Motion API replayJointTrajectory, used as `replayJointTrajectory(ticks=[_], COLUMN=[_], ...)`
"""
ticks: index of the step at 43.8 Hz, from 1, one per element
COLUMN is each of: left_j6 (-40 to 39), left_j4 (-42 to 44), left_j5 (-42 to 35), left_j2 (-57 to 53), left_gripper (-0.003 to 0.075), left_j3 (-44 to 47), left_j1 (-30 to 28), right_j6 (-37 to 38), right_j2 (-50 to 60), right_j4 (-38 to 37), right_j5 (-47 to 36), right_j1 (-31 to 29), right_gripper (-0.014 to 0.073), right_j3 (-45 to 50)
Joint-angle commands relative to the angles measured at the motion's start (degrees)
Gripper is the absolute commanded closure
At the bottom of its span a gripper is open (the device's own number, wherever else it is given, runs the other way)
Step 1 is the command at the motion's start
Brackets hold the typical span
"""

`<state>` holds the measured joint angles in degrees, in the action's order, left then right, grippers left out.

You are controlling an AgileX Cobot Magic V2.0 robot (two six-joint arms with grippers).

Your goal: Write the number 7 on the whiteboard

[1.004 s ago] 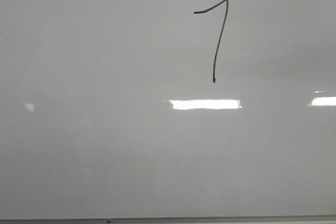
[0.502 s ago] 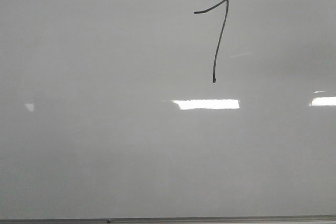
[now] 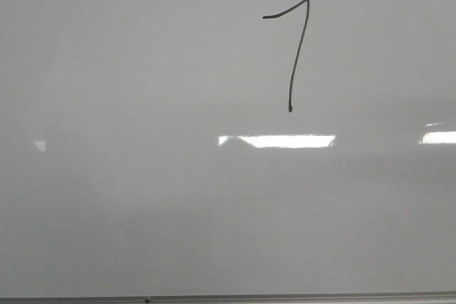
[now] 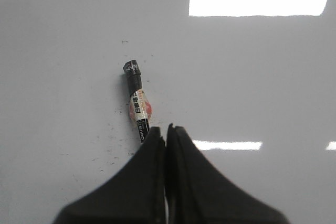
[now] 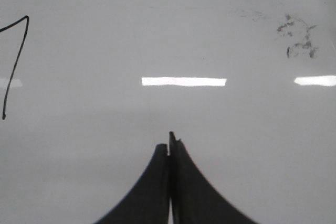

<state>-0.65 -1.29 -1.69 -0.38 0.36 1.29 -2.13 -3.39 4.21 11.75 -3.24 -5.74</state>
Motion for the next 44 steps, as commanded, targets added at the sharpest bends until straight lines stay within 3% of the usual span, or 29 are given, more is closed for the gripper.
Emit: replayJointTrajectory(ticks=[1,7,18,44], left_j6=[-0.48,-0.48,-0.48,-0.48], left_j4=[0.01,0.01,0.01,0.01], left_j5=[-4.85,-4.85,-4.85,-4.85], left_j2=[-0.85,-0.71,-0.71,-0.71], left_gripper=[0.0741,0.0741,0.0741,0.0741], left_j3=[0.85,0.85,0.85,0.85], left_j1=[0.41,0.41,0.41,0.41], right_j6=[0.01,0.01,0.01,0.88], right_j2=[2.67,4.99,5.06,5.07], right_j4=[-0.43,-0.43,-0.43,-0.76], right_j5=[-9.43,-13.15,-12.89,-15.46], right_j1=[-1.32,-2.5,0.8,0.77], right_gripper=[0.0661,0.0661,0.0661,0.0661], right_j3=[3.15,7.17,7.1,7.15])
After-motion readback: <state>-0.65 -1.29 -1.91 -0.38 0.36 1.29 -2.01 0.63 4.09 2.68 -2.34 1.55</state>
